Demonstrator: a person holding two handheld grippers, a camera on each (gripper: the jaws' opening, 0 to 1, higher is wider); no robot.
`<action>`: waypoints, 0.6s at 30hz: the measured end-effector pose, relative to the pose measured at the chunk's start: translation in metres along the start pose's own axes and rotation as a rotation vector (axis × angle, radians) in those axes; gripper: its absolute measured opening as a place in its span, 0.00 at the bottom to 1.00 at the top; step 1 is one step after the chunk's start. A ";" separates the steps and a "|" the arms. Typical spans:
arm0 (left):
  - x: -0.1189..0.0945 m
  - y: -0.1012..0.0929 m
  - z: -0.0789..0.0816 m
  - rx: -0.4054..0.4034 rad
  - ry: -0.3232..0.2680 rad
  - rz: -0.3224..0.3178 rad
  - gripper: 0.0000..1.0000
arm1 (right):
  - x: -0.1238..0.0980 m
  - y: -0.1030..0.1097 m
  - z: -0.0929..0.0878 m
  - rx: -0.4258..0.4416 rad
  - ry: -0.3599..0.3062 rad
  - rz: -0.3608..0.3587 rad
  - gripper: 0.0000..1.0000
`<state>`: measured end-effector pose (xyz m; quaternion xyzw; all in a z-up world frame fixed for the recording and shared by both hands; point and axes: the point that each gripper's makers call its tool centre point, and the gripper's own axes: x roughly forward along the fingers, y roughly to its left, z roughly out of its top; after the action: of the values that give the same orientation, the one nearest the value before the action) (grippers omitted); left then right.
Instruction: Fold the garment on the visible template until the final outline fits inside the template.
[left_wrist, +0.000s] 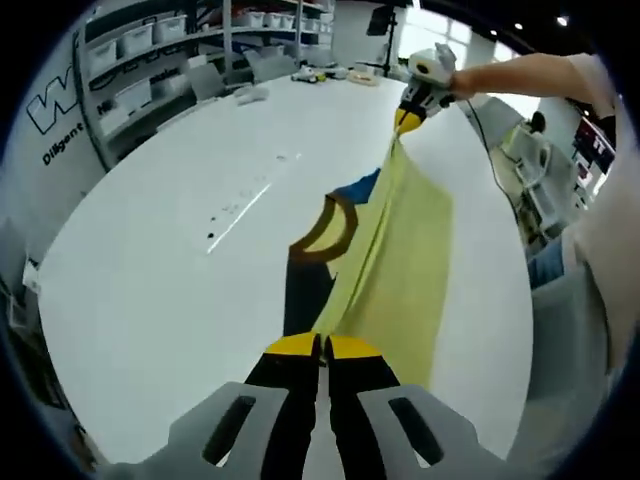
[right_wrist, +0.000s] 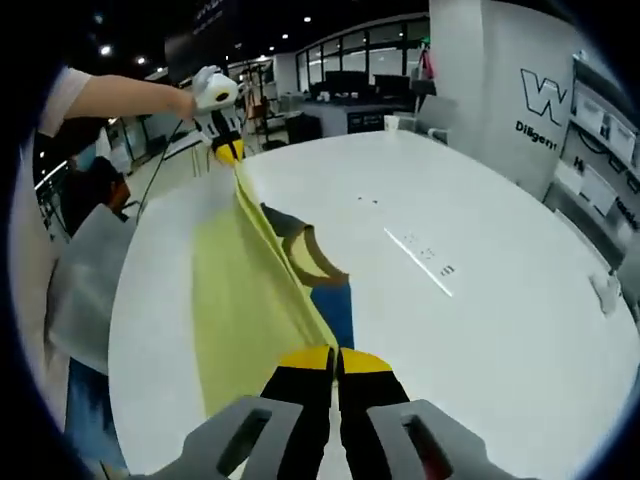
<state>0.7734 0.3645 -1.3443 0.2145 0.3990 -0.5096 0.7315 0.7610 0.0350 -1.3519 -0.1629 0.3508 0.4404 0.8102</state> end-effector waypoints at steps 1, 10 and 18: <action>0.003 0.003 -0.001 -0.012 0.001 0.001 0.01 | 0.004 -0.003 -0.001 0.009 0.005 -0.007 0.00; 0.025 0.028 -0.011 -0.092 0.022 0.044 0.01 | 0.033 -0.021 -0.014 0.092 0.026 -0.045 0.00; 0.044 0.048 -0.019 -0.203 0.026 0.101 0.02 | 0.050 -0.030 -0.020 0.152 0.032 -0.085 0.00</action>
<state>0.8177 0.3716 -1.3951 0.1656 0.4468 -0.4263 0.7689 0.7955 0.0374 -1.4028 -0.1227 0.3888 0.3749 0.8326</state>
